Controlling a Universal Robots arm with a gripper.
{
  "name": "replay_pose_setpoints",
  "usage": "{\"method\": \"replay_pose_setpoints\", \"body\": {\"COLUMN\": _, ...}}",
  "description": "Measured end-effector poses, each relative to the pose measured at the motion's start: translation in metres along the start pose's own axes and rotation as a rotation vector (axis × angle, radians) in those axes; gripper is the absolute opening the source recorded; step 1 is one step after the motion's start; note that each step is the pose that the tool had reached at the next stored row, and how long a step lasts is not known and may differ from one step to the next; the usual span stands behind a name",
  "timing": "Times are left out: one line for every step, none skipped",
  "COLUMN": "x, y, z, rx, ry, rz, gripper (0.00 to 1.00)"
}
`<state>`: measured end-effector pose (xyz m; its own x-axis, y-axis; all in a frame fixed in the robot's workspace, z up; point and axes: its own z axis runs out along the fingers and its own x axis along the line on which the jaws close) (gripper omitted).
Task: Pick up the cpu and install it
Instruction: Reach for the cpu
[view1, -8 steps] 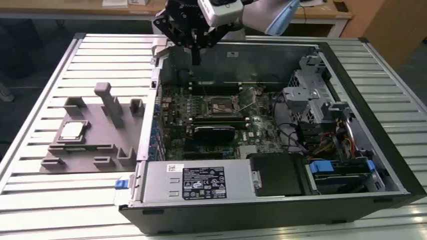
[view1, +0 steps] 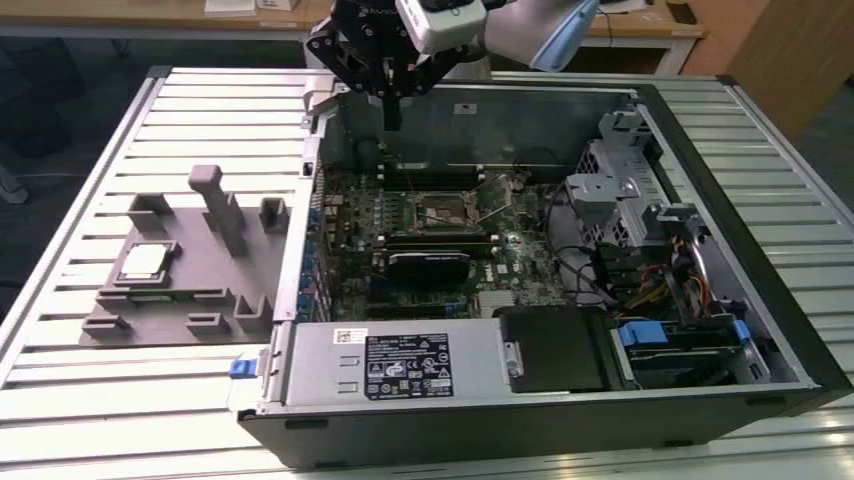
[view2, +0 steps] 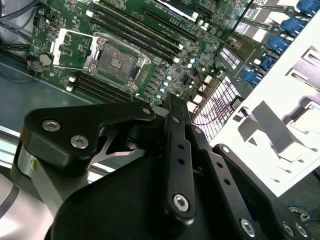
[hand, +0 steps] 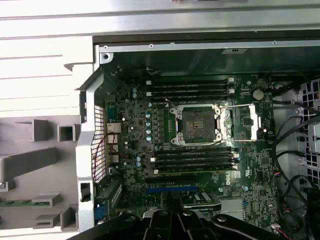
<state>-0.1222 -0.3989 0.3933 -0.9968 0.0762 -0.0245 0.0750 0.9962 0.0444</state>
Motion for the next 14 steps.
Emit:
{"method": "replay_pose_setpoints", "body": {"x": 0.0003, "y": 0.0000, "z": 0.0000, "rx": 0.0001, "ry": 0.0000, "rz": 0.000, "gripper": 0.11}}
{"method": "replay_pose_setpoints", "body": {"x": 0.0006, "y": -0.0001, "z": 0.0000, "rx": 0.0001, "ry": 0.0000, "rz": 0.000, "gripper": 0.11}}
{"method": "replay_pose_setpoints", "body": {"x": 0.0010, "y": -0.0001, "z": 0.0000, "rx": 0.0000, "ry": 0.0000, "rz": 0.000, "gripper": 0.11}}
{"method": "replay_pose_setpoints", "body": {"x": 0.0015, "y": -0.0002, "z": 0.0000, "rx": 0.0000, "ry": 0.0000, "rz": 0.000, "gripper": 0.11}}
{"method": "replay_pose_setpoints", "body": {"x": 0.0022, "y": -0.0002, "z": 0.0000, "rx": -0.0001, "ry": 0.0000, "rz": 0.000, "gripper": 0.11}}
{"method": "replay_pose_setpoints", "body": {"x": 0.0029, "y": -0.0003, "z": -0.0001, "rx": 0.0000, "ry": 0.0000, "rz": 0.000, "gripper": 0.11}}
{"method": "replay_pose_setpoints", "body": {"x": 0.0040, "y": -0.0004, "z": -0.0001, "rx": 0.0000, "ry": 0.0000, "rz": 0.000, "gripper": 0.11}}
{"method": "replay_pose_setpoints", "body": {"x": 0.0050, "y": -0.0004, "z": -0.0001, "rx": 0.0000, "ry": 0.0000, "rz": 0.000, "gripper": 0.11}}
{"method": "replay_pose_setpoints", "body": {"x": 0.0061, "y": -0.0005, "z": -0.0001, "rx": 0.0000, "ry": 0.0000, "rz": 0.000, "gripper": 0.11}}
{"method": "replay_pose_setpoints", "body": {"x": 0.0073, "y": -0.0005, "z": -0.0001, "rx": 0.0000, "ry": 0.0000, "rz": 0.000, "gripper": 0.11}}
{"method": "replay_pose_setpoints", "body": {"x": 0.0085, "y": -0.0006, "z": -0.0001, "rx": 0.0001, "ry": 0.0000, "rz": 0.000, "gripper": 0.11}}
{"method": "replay_pose_setpoints", "body": {"x": 0.0098, "y": -0.0006, "z": -0.0001, "rx": 0.0000, "ry": 0.0000, "rz": 0.000, "gripper": 0.11}}
{"method": "replay_pose_setpoints", "body": {"x": 0.0111, "y": -0.0006, "z": -0.0001, "rx": 0.0000, "ry": 0.0000, "rz": 0.001, "gripper": 0.11}}
{"method": "replay_pose_setpoints", "body": {"x": 0.0126, "y": -0.0006, "z": -0.0001, "rx": 0.0000, "ry": 0.0000, "rz": 0.001, "gripper": 0.11}}
